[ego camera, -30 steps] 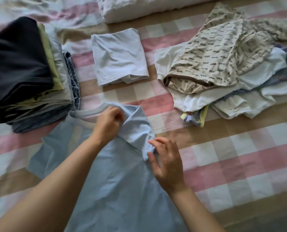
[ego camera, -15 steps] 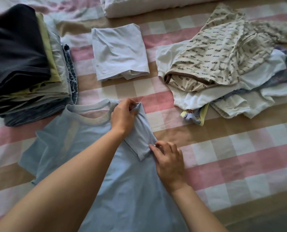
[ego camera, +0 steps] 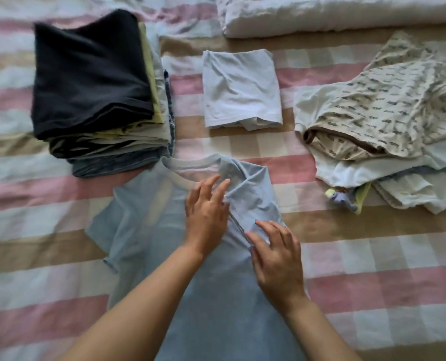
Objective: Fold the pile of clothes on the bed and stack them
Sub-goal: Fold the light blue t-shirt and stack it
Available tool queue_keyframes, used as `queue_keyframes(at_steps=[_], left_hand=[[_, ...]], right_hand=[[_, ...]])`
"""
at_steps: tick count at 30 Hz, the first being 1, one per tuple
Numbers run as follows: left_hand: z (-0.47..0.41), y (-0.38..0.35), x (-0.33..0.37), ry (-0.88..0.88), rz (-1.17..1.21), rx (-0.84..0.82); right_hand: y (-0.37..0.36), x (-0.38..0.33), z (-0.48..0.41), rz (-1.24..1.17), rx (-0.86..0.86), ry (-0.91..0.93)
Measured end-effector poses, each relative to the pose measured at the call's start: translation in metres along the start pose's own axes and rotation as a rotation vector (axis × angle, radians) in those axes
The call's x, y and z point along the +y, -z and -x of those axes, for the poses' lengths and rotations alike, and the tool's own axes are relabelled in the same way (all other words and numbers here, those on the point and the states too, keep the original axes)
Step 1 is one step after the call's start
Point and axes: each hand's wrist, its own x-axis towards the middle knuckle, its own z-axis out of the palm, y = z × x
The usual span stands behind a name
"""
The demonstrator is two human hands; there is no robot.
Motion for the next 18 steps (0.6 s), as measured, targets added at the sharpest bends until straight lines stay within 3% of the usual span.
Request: queue_keyframes(at_steps=[8, 14, 18], left_hand=[[0.046, 0.089, -0.123, 0.45, 0.022, 0.269], [0.048, 0.104, -0.171, 0.687, 0.055, 0.144], [0.042, 0.106, -0.179, 0.749, 0.118, 0.05]], right_hand=[[-0.047, -0.102, -0.078, -0.193, -0.171, 0.147], [-0.092, -0.149, -0.113, -0.196, -0.359, 0.187], [-0.116, -0.16, -0.138, -0.113, -0.431, 0.188]])
